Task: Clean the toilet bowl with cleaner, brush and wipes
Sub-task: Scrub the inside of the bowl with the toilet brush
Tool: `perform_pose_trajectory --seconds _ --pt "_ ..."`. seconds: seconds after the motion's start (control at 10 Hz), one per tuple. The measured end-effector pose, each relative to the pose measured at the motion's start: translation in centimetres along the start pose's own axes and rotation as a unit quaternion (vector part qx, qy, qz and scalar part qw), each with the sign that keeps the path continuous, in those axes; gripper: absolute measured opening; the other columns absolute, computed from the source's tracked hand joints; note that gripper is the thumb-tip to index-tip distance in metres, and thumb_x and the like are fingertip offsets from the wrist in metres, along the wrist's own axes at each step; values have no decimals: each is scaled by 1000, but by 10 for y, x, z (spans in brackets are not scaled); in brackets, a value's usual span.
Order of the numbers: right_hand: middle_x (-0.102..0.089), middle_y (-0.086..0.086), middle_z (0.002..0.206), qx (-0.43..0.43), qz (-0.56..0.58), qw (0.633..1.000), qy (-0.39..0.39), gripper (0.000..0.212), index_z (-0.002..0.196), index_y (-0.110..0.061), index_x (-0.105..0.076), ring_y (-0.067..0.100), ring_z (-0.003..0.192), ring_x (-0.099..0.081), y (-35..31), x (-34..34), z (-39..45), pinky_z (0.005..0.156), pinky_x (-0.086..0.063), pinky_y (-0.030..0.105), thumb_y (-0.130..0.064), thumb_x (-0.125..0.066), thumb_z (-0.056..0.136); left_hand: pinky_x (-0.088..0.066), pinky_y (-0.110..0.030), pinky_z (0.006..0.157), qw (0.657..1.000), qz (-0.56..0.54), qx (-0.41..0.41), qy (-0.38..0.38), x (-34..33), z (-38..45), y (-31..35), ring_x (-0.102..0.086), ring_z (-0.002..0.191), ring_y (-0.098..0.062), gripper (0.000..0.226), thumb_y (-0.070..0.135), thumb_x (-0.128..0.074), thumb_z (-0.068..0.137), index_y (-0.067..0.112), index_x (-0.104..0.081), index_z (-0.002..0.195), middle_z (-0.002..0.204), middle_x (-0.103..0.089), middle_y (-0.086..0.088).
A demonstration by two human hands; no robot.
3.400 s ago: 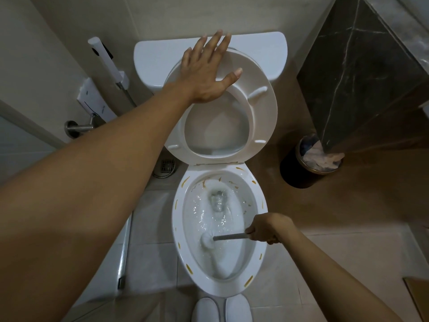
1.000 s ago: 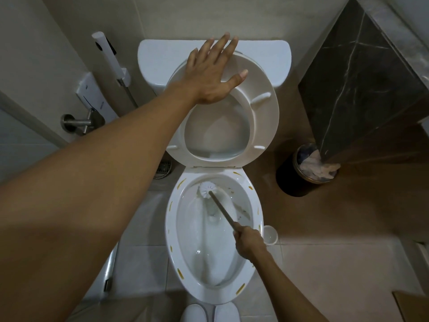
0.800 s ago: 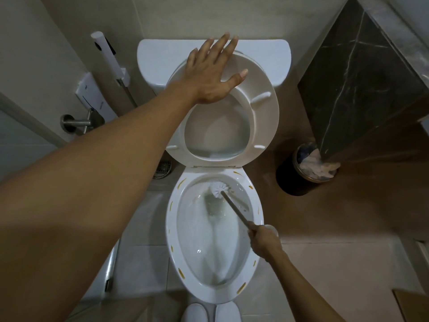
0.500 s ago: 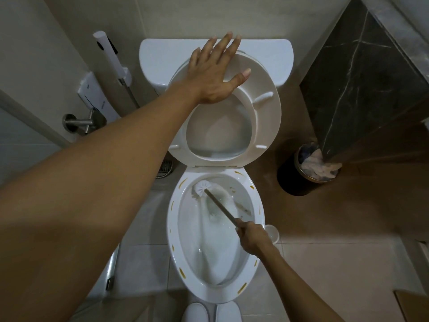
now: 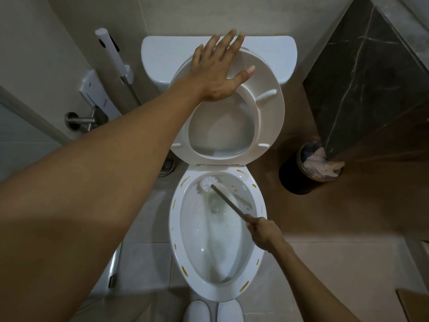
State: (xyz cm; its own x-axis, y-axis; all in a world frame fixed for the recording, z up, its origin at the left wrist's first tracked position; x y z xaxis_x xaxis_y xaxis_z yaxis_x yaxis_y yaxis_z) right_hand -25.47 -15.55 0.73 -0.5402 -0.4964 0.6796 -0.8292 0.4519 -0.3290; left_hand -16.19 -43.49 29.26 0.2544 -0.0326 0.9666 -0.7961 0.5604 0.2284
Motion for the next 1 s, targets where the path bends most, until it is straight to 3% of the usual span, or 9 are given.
perform_pose_trajectory --seconds 0.1,0.3,0.4,0.5,0.6,0.7,0.8,0.9,1.0 --pt "-61 11 123 -31 7 999 6 39 139 -34 -46 31 109 -59 13 7 1 91 -51 40 -34 -36 101 4 -47 116 1000 0 1 0 0 0 0 8 147 -21 72 63 -24 95 28 3 152 160 7 5" --pt "-61 10 126 27 20 998 -50 39 138 -35 -47 30 109 -60 -21 -20 -4 93 -49 37 -34 -38 100 3 -48 116 1000 9 -2 3 -1 1 -1 7 147 -22 73 63 -24 95 27 3 152 160 7 3" --pt "-64 10 114 -19 21 1000 -8 39 138 -27 -48 30 103 -62 -3 -11 -10 88 -51 37 -32 -36 101 3 -47 116 1000 5 -3 4 -1 1 0 7 147 -22 72 62 -24 95 27 2 152 160 7 3" --pt "-62 10 105 -111 47 993 14 39 129 -13 -54 29 99 -63 31 -10 -25 85 -53 39 -33 -35 101 3 -47 116 1000 6 -3 3 0 1 0 7 147 -22 72 62 -24 95 27 2 152 160 6 3" --pt "-60 10 105 -113 -2 992 -48 33 121 -15 -55 23 88 -56 38 -16 -35 79 -51 35 -28 -32 102 3 -47 116 1000 4 -1 2 -1 0 0 7 147 -21 72 62 -23 95 27 3 152 160 7 4" --pt "-60 14 111 -88 -37 994 -50 24 107 -17 -52 22 86 -48 26 -1 -28 81 -48 34 -24 -30 103 3 -47 116 1000 3 -1 -3 1 0 0 7 147 -22 72 62 -23 95 27 2 152 160 7 4" --pt "-64 10 109 -106 -68 992 10 36 122 -12 -56 27 93 -60 26 19 -21 85 -52 36 -27 -30 102 3 -47 116 1000 2 1 -2 2 -1 1 7 147 -22 71 62 -23 95 27 2 152 160 6 4" --pt "-58 11 106 -127 -21 992 -18 35 124 -11 -57 22 87 -47 35 9 -26 86 -46 34 -23 -35 100 3 -46 116 1000 2 1 -3 1 -2 1 6 147 -22 71 62 -23 95 27 2 152 160 6 4" --pt "-45 7 97 -124 -18 992 -21 33 125 -9 -56 21 86 -40 34 13 -30 73 -39 30 -21 -36 101 3 -46 116 1000 1 1 -1 1 -1 0 6 147 -22 71 62 -23 95 27 2 152 160 6 4"
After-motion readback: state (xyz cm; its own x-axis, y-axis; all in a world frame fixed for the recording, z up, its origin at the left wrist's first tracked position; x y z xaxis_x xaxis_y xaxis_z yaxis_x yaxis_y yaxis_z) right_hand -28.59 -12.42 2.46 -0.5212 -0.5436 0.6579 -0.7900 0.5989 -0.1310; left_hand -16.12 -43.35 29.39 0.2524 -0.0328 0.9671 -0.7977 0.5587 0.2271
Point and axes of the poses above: each hand's wrist, its own z-axis towards the middle knuckle, its own x-axis out of the back of the hand, y = z × x, the point moved 10 cm from there along z, towards the middle knuckle
